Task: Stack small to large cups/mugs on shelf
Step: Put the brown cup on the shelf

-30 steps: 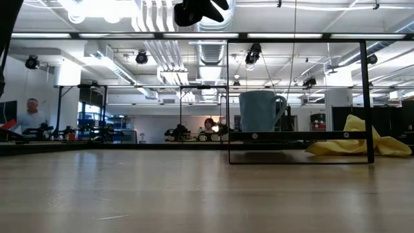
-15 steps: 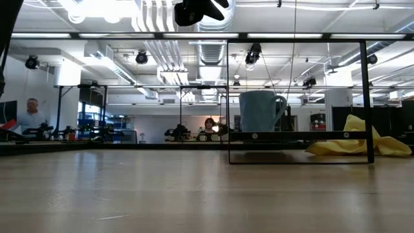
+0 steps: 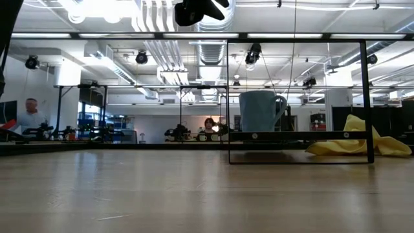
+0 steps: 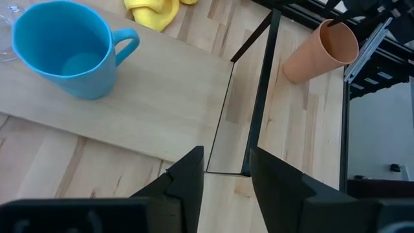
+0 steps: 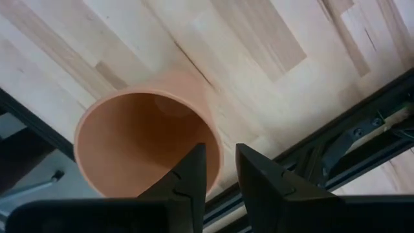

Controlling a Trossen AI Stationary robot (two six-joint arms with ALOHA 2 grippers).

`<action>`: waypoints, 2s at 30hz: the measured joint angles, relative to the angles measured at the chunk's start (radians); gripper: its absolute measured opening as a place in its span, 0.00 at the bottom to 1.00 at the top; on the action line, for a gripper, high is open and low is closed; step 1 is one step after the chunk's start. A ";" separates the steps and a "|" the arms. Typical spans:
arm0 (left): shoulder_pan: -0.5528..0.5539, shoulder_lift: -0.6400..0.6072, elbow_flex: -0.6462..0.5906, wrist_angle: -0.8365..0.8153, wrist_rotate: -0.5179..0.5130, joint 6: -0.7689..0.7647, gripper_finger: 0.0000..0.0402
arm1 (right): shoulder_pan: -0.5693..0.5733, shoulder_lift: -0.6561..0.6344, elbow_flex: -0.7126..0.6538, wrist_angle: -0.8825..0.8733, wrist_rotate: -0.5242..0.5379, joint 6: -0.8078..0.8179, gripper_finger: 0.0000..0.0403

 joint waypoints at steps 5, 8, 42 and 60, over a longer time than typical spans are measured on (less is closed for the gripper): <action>0.000 0.000 0.000 0.000 0.000 -0.001 0.28 | 0.000 0.000 -0.024 0.012 -0.002 0.000 0.19; 0.000 0.000 0.000 0.000 0.000 -0.002 0.28 | 0.000 0.000 -0.035 0.036 -0.002 0.000 0.19; 0.000 0.000 0.000 0.005 -0.006 -0.004 0.28 | -0.002 0.000 0.096 -0.098 -0.015 0.054 0.02; -0.001 0.000 0.000 0.006 -0.003 -0.004 0.28 | -0.003 -0.042 0.141 -0.278 0.223 0.218 0.02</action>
